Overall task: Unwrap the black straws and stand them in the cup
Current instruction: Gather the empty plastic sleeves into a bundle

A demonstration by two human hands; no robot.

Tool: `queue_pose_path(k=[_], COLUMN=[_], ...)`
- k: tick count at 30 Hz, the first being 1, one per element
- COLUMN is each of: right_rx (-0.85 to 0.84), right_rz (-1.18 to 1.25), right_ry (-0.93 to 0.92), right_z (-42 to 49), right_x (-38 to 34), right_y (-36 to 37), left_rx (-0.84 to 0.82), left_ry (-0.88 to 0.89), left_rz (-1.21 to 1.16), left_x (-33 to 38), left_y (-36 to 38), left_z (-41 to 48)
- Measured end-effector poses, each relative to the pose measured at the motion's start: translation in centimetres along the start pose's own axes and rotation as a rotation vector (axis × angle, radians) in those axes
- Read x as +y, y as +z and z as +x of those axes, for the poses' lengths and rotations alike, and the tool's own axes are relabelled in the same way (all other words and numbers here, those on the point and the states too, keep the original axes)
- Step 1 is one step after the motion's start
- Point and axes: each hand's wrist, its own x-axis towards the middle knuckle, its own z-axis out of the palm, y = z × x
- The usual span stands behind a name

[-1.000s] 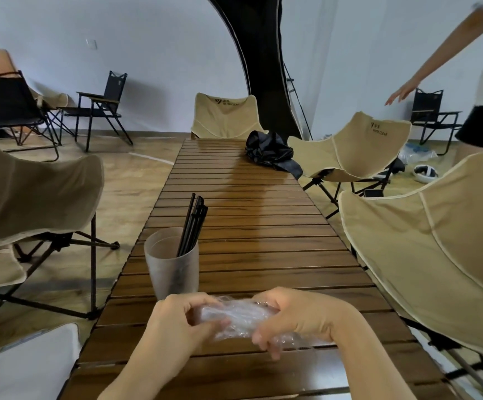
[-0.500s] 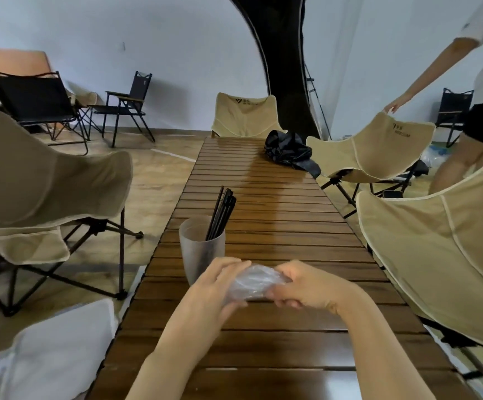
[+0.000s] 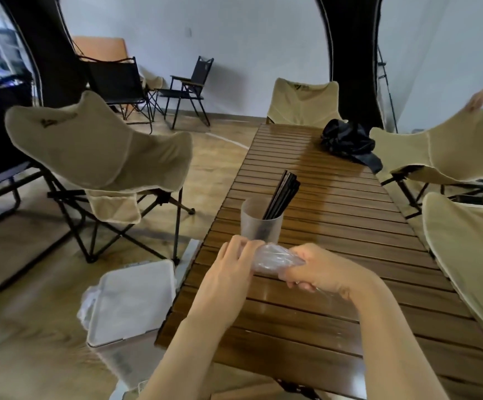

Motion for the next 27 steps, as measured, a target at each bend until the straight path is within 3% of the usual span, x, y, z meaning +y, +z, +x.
queue_pose_path(k=[16, 22, 27], right_rx=[-0.065, 0.037, 0.028], right_rz=[0.03, -0.026, -0.13], right_ry=[-0.071, -0.194, -0.278], right_z=[5.9, 9.6, 13.0], right_x=[-4.7, -6.6, -8.0], right_y=[5.3, 9.6, 14.2], left_rx=[0.104, 0.114, 0.136], left_ry=[-0.052, -0.187, -0.306], left_rz=[-0.013, 0.047, 0.051], left_x=[-7.0, -10.8, -14.5], left_y=[-4.7, -6.5, -8.2], left_z=[-2.3, -4.0, -6.0])
